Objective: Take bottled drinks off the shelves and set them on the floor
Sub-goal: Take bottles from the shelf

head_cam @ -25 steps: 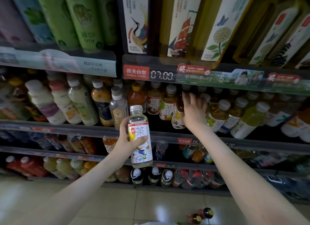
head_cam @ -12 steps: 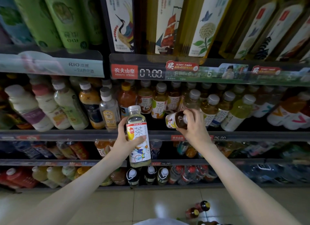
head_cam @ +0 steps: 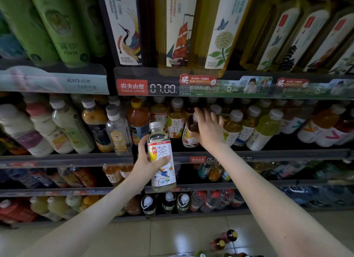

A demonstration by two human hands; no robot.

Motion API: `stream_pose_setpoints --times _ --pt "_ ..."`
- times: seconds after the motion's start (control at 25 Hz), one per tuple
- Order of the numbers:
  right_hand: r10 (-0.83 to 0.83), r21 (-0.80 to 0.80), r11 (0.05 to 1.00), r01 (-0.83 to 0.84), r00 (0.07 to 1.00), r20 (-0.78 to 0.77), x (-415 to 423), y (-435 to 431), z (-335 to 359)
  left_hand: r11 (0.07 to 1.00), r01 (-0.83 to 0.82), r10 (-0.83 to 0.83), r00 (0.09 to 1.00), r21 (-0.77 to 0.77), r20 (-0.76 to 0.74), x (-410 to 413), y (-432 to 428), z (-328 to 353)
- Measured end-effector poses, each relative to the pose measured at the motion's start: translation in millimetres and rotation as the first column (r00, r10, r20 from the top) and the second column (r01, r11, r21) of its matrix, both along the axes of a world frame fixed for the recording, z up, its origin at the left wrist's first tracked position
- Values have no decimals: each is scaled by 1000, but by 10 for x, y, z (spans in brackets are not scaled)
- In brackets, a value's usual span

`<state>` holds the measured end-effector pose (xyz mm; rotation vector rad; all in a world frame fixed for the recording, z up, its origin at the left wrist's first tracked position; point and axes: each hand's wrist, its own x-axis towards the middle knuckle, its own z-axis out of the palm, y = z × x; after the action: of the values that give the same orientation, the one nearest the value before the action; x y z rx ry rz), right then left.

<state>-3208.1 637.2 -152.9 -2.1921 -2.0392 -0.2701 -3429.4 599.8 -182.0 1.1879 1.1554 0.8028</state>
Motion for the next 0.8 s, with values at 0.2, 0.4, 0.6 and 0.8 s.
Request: stream_pose_setpoints --times 0.2,0.4,0.6,0.8 --pt "71 -86 992 -95 965 -252 88 40 134 997 -72 73 997 -28 16 7 1 -12" --pt "123 -36 987 -157 880 -458 192 -194 104 979 -161 164 986 -122 15 52 51 -12" --pt "60 23 998 -59 998 -19 171 8 160 977 -137 141 990 -163 10 139 111 -58" --pt "-9 -145 989 -11 990 -139 62 240 269 997 -39 38 999 -74 -27 225 84 12"
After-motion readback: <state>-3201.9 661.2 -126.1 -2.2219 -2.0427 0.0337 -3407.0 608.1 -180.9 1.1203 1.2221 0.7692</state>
